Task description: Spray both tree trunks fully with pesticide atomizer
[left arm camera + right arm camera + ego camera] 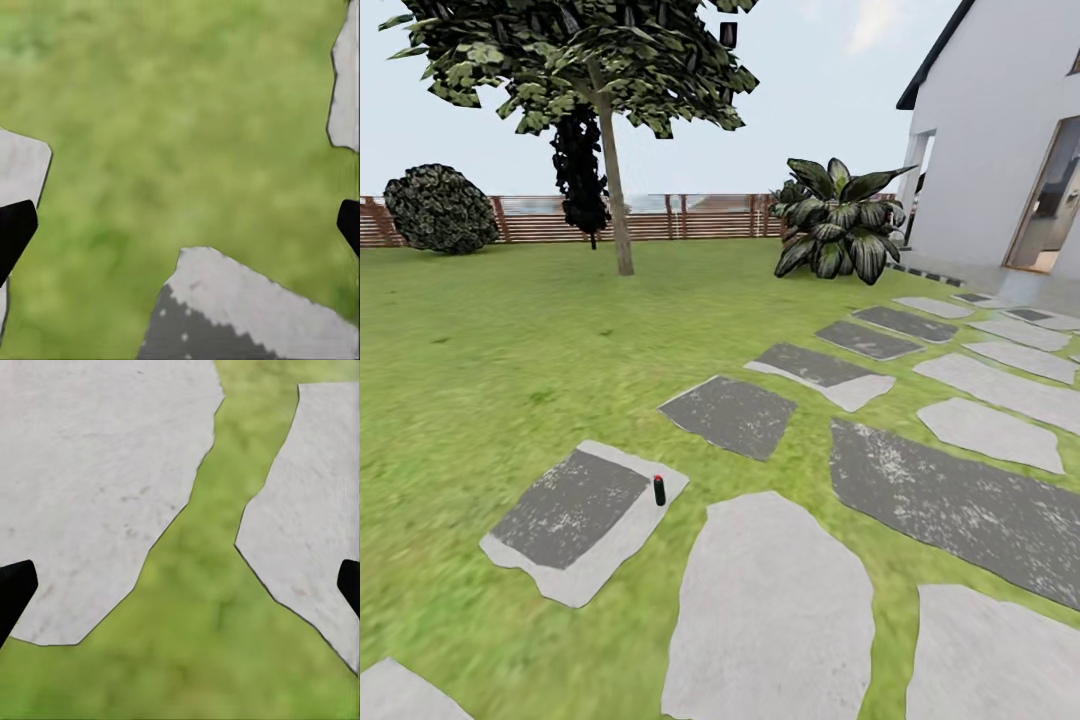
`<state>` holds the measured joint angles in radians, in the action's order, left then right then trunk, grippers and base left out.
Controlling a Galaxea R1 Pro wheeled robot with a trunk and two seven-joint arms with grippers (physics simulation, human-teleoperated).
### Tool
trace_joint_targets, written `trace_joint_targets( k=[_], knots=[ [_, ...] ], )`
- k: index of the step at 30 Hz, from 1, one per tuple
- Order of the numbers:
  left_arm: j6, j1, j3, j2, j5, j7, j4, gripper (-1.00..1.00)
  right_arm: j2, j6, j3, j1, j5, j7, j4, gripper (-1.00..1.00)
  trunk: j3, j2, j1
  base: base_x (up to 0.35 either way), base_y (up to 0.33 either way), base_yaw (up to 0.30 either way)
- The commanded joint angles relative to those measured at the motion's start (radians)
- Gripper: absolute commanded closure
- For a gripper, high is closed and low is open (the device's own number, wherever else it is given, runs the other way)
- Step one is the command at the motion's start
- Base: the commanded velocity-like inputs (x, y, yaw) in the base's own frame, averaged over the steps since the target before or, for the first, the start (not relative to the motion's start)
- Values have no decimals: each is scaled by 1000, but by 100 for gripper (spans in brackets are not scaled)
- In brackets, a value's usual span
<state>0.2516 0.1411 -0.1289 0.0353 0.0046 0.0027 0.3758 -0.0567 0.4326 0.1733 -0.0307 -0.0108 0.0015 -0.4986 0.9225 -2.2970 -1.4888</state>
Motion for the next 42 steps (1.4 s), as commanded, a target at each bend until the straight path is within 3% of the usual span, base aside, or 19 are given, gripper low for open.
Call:
trace_joint_targets(
  k=[1, 29, 42],
  knots=[
    [0, 0, 0, 0, 0, 0, 0, -100, 0, 0, 0, 0, 0, 0, 0, -100, 0, 0, 0, 233, -255, 0],
    [0, 0, 0, 0, 1, 0, 0, -100, 0, 0, 0, 0, 0, 0, -2, -100, 0, 0, 0, 233, -255, 2],
    [0, 0, 0, 0, 1, 0, 0, -100, 1, 0, 0, 0, 0, 0, -2, -100, 0, 0, 0, 232, -256, 218]
  ],
)
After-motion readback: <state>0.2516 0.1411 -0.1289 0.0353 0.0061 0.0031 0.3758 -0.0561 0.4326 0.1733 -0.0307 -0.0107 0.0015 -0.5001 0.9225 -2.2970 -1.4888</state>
